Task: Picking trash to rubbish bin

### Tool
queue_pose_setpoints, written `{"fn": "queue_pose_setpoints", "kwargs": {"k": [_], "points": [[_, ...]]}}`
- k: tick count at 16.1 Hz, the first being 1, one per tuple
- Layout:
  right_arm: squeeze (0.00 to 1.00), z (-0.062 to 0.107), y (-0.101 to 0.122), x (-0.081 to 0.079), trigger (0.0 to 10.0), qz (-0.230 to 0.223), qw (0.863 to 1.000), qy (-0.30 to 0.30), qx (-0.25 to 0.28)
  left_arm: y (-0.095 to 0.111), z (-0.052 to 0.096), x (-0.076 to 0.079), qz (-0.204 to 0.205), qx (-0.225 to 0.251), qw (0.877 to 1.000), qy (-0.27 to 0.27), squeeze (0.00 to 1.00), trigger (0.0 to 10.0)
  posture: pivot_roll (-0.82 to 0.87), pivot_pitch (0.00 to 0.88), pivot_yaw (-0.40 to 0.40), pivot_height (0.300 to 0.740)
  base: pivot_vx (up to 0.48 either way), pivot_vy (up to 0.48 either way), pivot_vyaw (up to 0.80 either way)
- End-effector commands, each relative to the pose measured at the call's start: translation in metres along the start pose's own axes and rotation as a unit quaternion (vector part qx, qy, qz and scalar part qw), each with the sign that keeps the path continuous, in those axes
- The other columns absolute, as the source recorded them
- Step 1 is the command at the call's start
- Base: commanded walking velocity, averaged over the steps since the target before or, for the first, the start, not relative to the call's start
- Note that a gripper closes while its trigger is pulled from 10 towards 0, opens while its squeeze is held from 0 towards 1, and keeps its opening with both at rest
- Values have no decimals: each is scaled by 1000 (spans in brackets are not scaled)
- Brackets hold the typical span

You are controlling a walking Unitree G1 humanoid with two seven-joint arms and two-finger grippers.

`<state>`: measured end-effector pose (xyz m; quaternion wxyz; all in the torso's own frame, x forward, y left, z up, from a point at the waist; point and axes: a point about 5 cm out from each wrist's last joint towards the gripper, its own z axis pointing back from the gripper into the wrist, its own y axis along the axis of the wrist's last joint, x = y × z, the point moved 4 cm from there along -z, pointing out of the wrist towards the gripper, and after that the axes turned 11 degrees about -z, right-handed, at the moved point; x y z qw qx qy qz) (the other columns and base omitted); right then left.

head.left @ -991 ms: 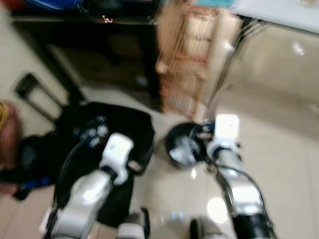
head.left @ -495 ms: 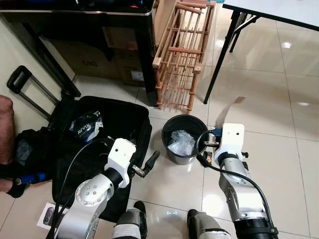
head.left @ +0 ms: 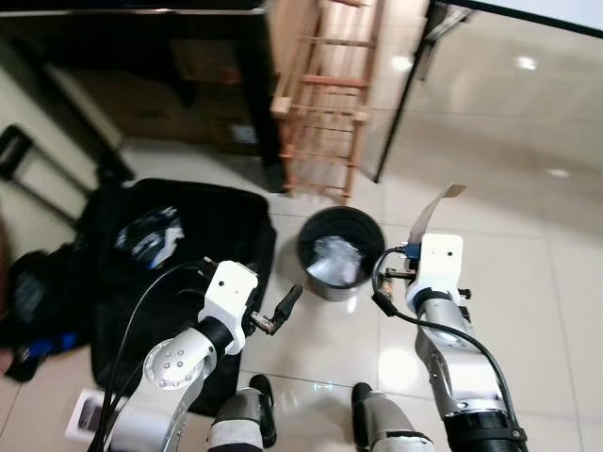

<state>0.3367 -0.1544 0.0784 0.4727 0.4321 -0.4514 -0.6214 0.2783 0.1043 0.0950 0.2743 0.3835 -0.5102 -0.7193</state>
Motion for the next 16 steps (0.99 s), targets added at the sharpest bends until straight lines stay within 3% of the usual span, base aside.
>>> {"fn": "queue_pose_setpoints", "kwargs": {"k": [1, 11, 16], "points": [[0, 3, -10, 3, 10000, 1, 1000, -8, -15, -9, 2, 4, 2, -18, 1000, -3, 0, 10000, 84, 319, 55, 740, 0, 0, -775], [0, 4, -10, 10, 10000, 14, 1000, -8, -16, -11, -11, 8, 24, -8, 1000, 1, 0, 10000, 33, 302, 29, 740, 0, 0, -52], [0, 7, -13, 9, 10000, 16, 1000, -6, -20, -8, -11, 8, 25, 1, 1000, 5, 0, 10000, 33, 312, 32, 740, 370, 0, 0]]}}
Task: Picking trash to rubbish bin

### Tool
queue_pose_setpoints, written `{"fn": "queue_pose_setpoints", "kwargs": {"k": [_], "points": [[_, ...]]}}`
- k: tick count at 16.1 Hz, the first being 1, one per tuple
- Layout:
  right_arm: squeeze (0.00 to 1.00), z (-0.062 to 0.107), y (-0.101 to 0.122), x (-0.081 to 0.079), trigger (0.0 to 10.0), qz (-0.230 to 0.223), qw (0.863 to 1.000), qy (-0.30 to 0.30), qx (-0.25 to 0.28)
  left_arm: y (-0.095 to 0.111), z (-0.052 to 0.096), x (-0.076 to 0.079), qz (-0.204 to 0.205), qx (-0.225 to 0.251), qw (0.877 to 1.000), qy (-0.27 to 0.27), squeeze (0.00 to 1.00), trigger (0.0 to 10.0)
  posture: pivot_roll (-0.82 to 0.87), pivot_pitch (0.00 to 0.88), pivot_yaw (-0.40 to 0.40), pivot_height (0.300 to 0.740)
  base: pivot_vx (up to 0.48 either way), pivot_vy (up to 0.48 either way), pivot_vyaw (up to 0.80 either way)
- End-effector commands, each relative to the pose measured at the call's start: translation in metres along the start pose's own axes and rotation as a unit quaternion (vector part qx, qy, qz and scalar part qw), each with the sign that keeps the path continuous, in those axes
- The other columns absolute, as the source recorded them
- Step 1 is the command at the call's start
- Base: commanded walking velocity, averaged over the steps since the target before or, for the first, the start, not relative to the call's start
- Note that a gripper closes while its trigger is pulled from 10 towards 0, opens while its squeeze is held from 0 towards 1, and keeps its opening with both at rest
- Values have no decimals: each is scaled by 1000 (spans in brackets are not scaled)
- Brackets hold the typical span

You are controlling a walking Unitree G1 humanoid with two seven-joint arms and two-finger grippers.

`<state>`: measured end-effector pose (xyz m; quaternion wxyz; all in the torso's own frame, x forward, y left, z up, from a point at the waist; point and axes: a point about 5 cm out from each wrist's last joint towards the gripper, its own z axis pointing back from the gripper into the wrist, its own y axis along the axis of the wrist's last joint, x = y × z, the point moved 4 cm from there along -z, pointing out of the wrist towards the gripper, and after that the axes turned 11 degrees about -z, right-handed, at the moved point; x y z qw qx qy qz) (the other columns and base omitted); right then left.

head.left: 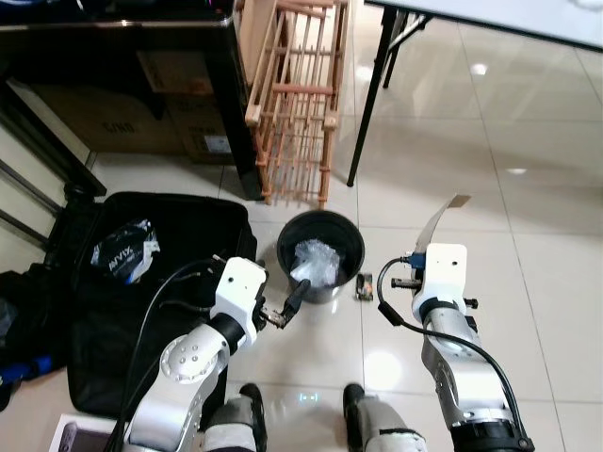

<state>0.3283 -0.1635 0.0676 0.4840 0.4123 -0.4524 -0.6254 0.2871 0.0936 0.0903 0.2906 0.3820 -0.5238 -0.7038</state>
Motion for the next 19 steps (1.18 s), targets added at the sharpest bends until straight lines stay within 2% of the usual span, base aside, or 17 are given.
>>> {"fn": "queue_pose_setpoints", "kwargs": {"k": [1, 11, 19], "points": [[0, 2, -2, -2, 10000, 1, 1000, 3, -5, -7, 4, 2, 1, -11, 1000, -5, 0, 10000, 33, 314, 32, 740, 386, 0, 0], [0, 3, -5, -5, 10000, 3, 1000, 6, -10, -13, 6, 2, -9, -23, 1000, -3, 0, 10000, 38, 326, 32, 740, 361, 0, 0], [0, 2, -7, -6, 10000, 9, 1000, 8, -14, -15, 7, 2, -6, -26, 1000, 0, 0, 10000, 39, 326, 29, 740, 0, 0, 0]]}}
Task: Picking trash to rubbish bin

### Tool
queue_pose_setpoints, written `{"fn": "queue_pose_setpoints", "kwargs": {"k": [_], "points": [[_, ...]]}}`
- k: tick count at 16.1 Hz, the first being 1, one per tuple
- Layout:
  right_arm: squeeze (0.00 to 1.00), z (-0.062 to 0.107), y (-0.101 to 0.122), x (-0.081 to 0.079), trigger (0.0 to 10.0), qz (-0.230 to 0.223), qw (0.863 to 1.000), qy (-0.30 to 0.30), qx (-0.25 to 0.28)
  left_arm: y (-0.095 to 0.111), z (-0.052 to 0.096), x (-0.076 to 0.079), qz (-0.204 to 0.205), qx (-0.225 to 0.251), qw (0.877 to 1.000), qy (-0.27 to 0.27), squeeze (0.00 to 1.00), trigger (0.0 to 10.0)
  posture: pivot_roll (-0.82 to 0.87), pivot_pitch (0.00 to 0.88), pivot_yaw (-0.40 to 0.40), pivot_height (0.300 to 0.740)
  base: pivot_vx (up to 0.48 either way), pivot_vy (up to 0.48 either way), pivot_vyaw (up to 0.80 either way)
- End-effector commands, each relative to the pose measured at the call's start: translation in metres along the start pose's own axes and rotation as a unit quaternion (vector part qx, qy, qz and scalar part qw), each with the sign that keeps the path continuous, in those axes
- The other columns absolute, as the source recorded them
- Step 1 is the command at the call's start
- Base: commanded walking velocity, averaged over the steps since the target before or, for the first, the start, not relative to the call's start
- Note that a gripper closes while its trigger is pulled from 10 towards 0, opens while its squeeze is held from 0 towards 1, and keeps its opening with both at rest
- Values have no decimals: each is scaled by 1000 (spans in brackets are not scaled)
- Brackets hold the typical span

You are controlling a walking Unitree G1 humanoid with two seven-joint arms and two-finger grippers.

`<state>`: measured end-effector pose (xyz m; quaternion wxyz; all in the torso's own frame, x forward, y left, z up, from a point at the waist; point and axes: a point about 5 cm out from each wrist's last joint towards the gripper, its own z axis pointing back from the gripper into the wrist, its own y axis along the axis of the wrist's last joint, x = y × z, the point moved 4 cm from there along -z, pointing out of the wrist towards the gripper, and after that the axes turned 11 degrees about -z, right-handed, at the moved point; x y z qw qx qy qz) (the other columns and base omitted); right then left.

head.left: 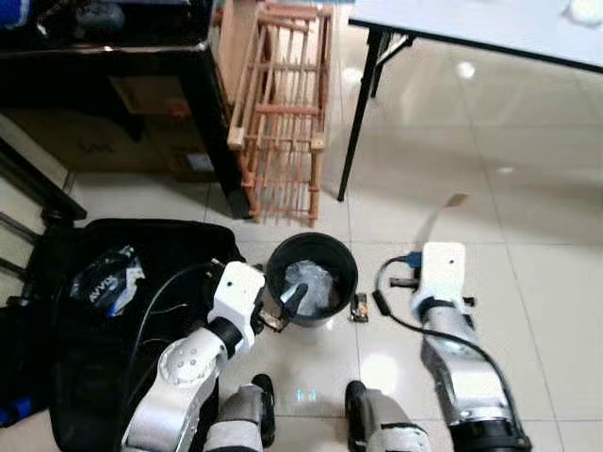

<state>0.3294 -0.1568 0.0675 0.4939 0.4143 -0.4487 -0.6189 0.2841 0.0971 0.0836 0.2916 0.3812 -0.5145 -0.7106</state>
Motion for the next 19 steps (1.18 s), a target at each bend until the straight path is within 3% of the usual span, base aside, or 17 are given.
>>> {"fn": "queue_pose_setpoints", "kwargs": {"k": [1, 7, 11, 15, 17, 19], "points": [[0, 2, -8, 1, 10000, 3, 1000, -2, -13, -8, 3, 2, -1, -16, 1000, -1, 0, 10000, 39, 326, 29, 740, 0, 0, 0], [0, 2, -11, 1, 10000, 3, 1000, -4, -19, -9, 4, 4, 0, -22, 1000, -2, 0, 10000, 45, 329, 31, 740, 0, 0, 0], [0, 0, -17, -8, 10000, 11, 999, 16, -28, -8, 10, 4, -2, -23, 1000, -1, 0, 10000, 76, 372, 40, 740, 0, 0, 0], [0, -9, -35, -13, 10000, 20, 997, 39, -68, -20, 42, 4, -5, -60, 998, 4, 0, 10000, 149, 480, 42, 740, 0, 0, 0], [0, -14, -43, -15, 10000, 16, 995, 46, -90, -22, 51, 4, 10, -69, 998, 9, 0, 10000, 167, 493, 37, 740, 0, 0, 0], [0, -20, -45, -20, 10000, 43, 992, 72, -94, -22, 60, 10, 30, -69, 997, -9, 0, 10000, 177, 498, 35, 740, 0, 0, 0]]}}
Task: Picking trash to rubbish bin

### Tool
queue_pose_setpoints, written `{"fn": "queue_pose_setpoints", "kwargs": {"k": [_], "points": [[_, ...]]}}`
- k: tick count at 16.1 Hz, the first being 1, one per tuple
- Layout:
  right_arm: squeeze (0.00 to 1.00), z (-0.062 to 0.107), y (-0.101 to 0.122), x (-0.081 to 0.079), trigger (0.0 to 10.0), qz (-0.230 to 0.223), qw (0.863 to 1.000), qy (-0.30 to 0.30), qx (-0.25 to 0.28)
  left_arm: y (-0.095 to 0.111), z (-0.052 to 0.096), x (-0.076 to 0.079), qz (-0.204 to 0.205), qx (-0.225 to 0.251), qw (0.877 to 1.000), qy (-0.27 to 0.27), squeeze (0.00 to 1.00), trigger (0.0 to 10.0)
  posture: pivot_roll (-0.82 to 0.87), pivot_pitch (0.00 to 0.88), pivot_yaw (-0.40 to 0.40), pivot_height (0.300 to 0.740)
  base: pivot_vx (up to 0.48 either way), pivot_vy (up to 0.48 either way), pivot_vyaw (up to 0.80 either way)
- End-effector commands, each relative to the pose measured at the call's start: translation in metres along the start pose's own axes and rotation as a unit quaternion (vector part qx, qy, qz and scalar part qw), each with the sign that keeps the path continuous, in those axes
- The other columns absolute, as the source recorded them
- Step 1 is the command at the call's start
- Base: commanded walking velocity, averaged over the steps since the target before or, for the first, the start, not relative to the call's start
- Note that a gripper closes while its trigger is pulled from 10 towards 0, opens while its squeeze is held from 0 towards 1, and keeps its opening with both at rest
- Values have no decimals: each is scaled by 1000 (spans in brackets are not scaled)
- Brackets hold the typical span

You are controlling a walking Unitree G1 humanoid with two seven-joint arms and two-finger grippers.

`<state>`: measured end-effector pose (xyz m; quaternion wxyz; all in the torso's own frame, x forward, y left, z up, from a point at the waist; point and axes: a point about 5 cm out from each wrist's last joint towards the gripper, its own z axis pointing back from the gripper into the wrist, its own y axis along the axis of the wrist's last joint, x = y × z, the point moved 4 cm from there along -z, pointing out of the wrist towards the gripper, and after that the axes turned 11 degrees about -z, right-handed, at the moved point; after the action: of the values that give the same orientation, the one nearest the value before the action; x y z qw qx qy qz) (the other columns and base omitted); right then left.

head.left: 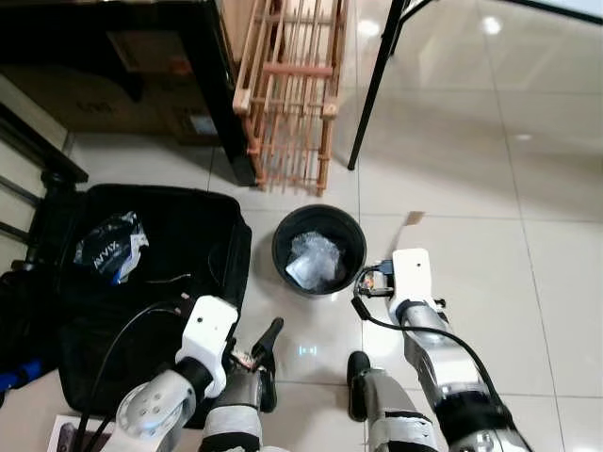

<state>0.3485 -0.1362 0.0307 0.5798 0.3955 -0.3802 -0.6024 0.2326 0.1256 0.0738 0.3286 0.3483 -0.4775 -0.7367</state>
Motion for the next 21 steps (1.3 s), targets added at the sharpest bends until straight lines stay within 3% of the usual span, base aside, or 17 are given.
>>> {"fn": "queue_pose_setpoints", "kwargs": {"k": [1, 3, 5, 7, 10, 15, 21], "points": [[0, -1, -9, -3, 10000, 20, 1000, 18, -13, -4, 8, 8, 21, -10, 999, -31, 0, 10000, 188, 500, 28, 740, 0, 0, 0], [0, -7, -3, -2, 10000, 41, 999, 27, -8, -8, 11, 20, 51, -22, 994, -90, 0, 10000, 191, 501, 27, 740, 0, 0, 0], [0, -11, 2, -2, 10000, 48, 998, 34, -3, -1, 15, 28, 52, -23, 991, -120, 0, 10000, 196, 504, 29, 740, 0, 0, 0], [0, -14, 4, -4, 10000, 41, 998, 42, -3, 2, 18, 29, 49, -22, 991, -122, 0, 10000, 198, 510, 35, 740, 0, 0, 0], [0, -18, 5, -26, 10000, 2, 996, 86, -10, 10, 23, 37, 54, -21, 989, -139, 0, 10000, 222, 526, 46, 740, 0, 0, 0], [0, -25, 19, -46, 10000, -45, 991, 127, -11, 22, 35, 38, 72, -20, 986, -151, 0, 10000, 277, 561, 52, 740, 0, 0, 0], [0, -30, 38, -44, 10000, -44, 992, 121, 14, 23, 42, 41, 82, -33, 986, -144, 0, 10000, 280, 580, 47, 740, 0, 0, 0]]}}
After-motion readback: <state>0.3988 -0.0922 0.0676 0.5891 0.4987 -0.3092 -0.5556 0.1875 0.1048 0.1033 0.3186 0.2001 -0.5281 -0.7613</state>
